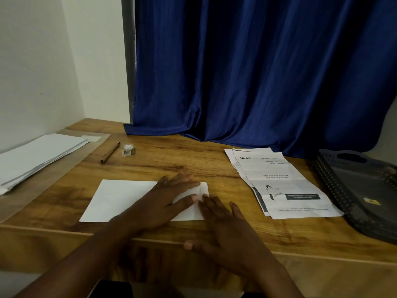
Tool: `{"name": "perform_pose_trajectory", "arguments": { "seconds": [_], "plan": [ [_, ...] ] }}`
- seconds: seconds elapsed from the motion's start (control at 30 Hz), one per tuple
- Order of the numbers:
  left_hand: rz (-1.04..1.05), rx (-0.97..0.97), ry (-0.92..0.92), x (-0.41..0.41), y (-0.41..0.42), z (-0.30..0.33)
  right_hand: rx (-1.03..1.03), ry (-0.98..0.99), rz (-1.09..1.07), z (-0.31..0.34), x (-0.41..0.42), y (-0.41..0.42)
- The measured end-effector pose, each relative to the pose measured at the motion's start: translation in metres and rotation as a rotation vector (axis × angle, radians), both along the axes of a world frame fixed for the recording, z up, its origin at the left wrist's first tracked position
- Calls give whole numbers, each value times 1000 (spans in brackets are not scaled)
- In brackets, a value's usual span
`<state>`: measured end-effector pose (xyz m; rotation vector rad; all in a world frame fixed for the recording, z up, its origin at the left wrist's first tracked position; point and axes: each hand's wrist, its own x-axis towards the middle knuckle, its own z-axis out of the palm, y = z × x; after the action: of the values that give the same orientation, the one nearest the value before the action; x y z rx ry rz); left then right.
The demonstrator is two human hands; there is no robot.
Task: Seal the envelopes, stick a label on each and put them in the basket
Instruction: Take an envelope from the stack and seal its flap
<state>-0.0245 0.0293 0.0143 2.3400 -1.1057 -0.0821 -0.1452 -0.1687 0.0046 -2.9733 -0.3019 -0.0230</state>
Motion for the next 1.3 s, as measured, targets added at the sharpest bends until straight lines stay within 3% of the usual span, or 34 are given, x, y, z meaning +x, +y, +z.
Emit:
{"name": "perform_pose_trajectory", "arguments": {
  "seconds": [0.07,0.17,0.23,0.33,0.43,0.6,0.73,0.9,1.0,1.13,1.3],
  "plan": [
    [19,-93,2,-5,15,7,-25,-5,7,-1,-4,-3],
    [47,134,-84,-15,50,12,-67,-76,8,-5,-15,-10],
    [94,301,-99,-21,79,11,-89,-252,-1,-9,-24,-16],
    [115,337,-134,-35,119,2,62,-360,-35,-15,-34,-22],
    [53,123,-273,-43,149,-13,240,-376,-11,-20,-41,-28],
    [17,-280,-162,-43,168,-26,598,-307,36,-18,-48,-36],
    [175,-488,-55,-39,155,-11,863,-309,21,12,-46,-37],
    [505,-690,160,-18,121,10,1284,-362,-221,43,-19,-33],
    [492,-832,271,-8,89,15,1455,-234,-374,39,2,-33],
    [588,-681,197,7,81,1,1267,-287,-505,16,21,-33],
    [517,-499,44,8,84,-13,910,-350,-576,0,32,-33]
  ]
}}
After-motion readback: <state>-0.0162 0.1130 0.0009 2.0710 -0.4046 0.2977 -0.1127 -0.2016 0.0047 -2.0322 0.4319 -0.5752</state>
